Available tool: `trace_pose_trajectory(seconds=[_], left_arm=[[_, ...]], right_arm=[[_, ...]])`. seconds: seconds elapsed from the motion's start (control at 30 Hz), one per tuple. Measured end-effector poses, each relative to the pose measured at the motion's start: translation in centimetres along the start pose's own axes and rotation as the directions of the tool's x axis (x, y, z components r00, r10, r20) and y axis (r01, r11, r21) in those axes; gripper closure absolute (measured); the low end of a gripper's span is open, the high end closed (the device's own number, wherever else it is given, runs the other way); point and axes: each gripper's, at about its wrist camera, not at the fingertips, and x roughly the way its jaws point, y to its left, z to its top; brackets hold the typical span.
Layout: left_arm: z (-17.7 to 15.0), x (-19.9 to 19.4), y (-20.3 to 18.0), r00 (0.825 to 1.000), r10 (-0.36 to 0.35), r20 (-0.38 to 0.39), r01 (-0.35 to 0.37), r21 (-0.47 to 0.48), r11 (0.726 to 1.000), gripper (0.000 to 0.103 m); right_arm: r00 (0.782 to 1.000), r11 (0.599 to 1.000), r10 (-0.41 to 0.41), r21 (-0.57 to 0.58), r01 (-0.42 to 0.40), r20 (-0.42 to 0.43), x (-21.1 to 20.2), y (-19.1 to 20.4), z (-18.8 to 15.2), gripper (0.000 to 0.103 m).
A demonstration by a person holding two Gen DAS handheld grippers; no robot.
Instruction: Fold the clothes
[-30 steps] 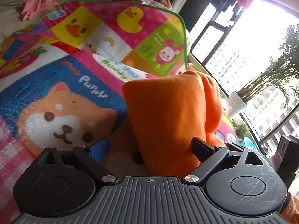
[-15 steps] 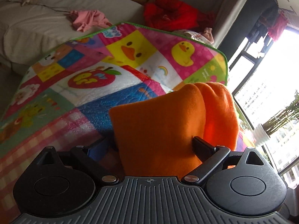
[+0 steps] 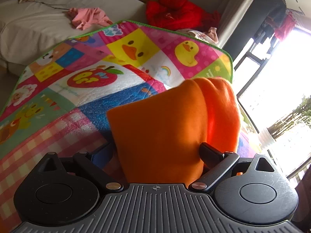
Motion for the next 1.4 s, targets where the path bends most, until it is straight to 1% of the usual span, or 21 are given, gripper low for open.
trace_pose_trajectory(seconds=[0.03, 0.1, 0.17, 0.23, 0.3, 0.37, 0.43, 0.5, 0.53, 0.67, 0.73, 0.8, 0.83, 0.9, 0.93, 1.0, 1.03, 1.1, 1.23, 1.33, 1.4], left_arm=[[0.3, 0.1, -0.2, 1.000, -0.010, 0.002, 0.010, -0.004, 1.000, 0.005], [0.7, 0.3, -1.2, 1.000, -0.027, 0.010, 0.027, 0.013, 1.000, 0.005], [0.9, 0.4, -2.6, 0.999, -0.039, 0.020, 0.038, 0.049, 0.998, 0.005], [1.1, 0.6, -4.0, 0.998, -0.051, 0.030, 0.049, 0.085, 0.995, 0.005], [1.3, 0.7, -5.4, 0.997, -0.064, 0.040, 0.059, 0.121, 0.991, 0.005], [1.5, 0.9, -6.8, 0.996, -0.077, 0.049, 0.068, 0.158, 0.985, 0.005], [1.2, 1.9, -7.5, 0.998, -0.056, 0.025, 0.050, 0.177, 0.983, 0.005], [0.7, 3.2, -7.7, 0.999, -0.039, -0.011, 0.041, 0.175, 0.984, 0.003], [0.6, 3.7, -7.8, 0.999, -0.035, -0.021, 0.038, 0.171, 0.985, 0.003], [0.7, 4.7, -7.9, 0.999, 0.039, 0.001, -0.039, 0.209, 0.977, 0.001], [0.9, 4.9, -7.5, 0.998, 0.068, 0.011, -0.069, 0.221, 0.973, 0.001], [1.1, 4.9, -7.0, 0.996, 0.087, 0.016, -0.089, 0.225, 0.970, 0.001], [1.1, 5.0, -6.7, 0.996, 0.092, 0.015, -0.093, 0.222, 0.971, 0.001], [1.1, 5.1, -6.1, 0.995, 0.095, 0.013, -0.096, 0.214, 0.972, 0.001], [1.1, 5.2, -5.8, 0.995, 0.096, 0.012, -0.096, 0.210, 0.973, 0.001], [1.2, 5.4, -5.2, 0.995, 0.098, 0.011, -0.098, 0.201, 0.975, 0.001], [1.2, 5.6, -4.9, 0.995, 0.101, 0.011, -0.101, 0.196, 0.975, 0.001], [1.3, 5.9, -4.1, 0.994, 0.105, 0.011, -0.106, 0.186, 0.977, 0.001], [1.7, 7.6, -2.5, 0.988, 0.152, 0.007, -0.151, 0.168, 0.974, 0.001], [1.9, 6.7, -1.7, 0.990, 0.141, 0.030, -0.143, 0.131, 0.981, 0.001], [2.1, 5.8, -1.3, 0.991, 0.126, 0.048, -0.131, 0.103, 0.986, 0.002]], right_arm=[[1.000, 1.000, -0.011, -0.023, 0.011, 0.020, -0.3, 0.2, 0.3, 0.087], [0.997, 0.997, -0.038, -0.059, 0.042, 0.063, -1.1, 0.3, 1.0, 0.090], [0.991, 0.993, -0.086, -0.070, 0.094, 0.106, -2.1, -0.4, 1.6, 0.091], [0.980, 0.986, -0.151, -0.058, 0.159, 0.126, -2.8, -1.8, 2.1, 0.091], [0.968, 0.973, -0.226, -0.019, 0.229, 0.113, -3.1, -4.1, 2.1, 0.092], [0.955, 0.956, -0.293, 0.010, 0.293, 0.052, -2.7, -6.5, 1.2, 0.092], [0.938, 0.937, -0.346, 0.034, 0.347, -0.020, -2.1, -8.8, 0.1, 0.092], [0.933, 0.934, -0.348, 0.051, 0.353, -0.088, -1.4, -10.2, -1.2, 0.091], [0.936, 0.937, -0.337, 0.060, 0.344, -0.104, -1.3, -10.7, -1.6, 0.091], [0.943, 0.946, -0.318, 0.038, 0.323, -0.098, -1.7, -10.6, -1.9, 0.090], [0.947, 0.949, -0.310, 0.027, 0.313, -0.087, -1.8, -10.5, -1.8, 0.088], [0.948, 0.949, -0.312, 0.022, 0.314, -0.067, -2.2, -10.4, -1.3, 0.077], [0.949, 0.950, -0.310, 0.029, 0.312, -0.048, -2.5, -10.2, -0.9, 0.073], [0.956, 0.954, -0.295, 0.054, 0.294, 0.000, -3.2, -9.9, 0.2, 0.055], [0.958, 0.957, -0.285, 0.061, 0.283, 0.028, -3.6, -9.9, 0.9, 0.051], [0.961, 0.963, -0.269, 0.049, 0.266, 0.065, -3.6, -9.6, 2.0, 0.036], [0.961, 0.963, -0.268, 0.035, 0.266, 0.070, -3.2, -9.4, 2.4, 0.033], [0.959, 0.959, -0.283, 0.010, 0.282, 0.036, -1.6, -9.1, 2.7, 0.023], [0.951, 0.955, -0.294, 0.010, 0.297, -0.096, 2.6, -7.6, 1.3, 0.021], [0.934, 0.937, -0.346, 0.014, 0.348, -0.093, 3.7, -5.5, 0.8, 0.020], [0.924, 0.928, -0.368, 0.018, 0.372, -0.102, 4.0, -4.6, 1.0, 0.013]])
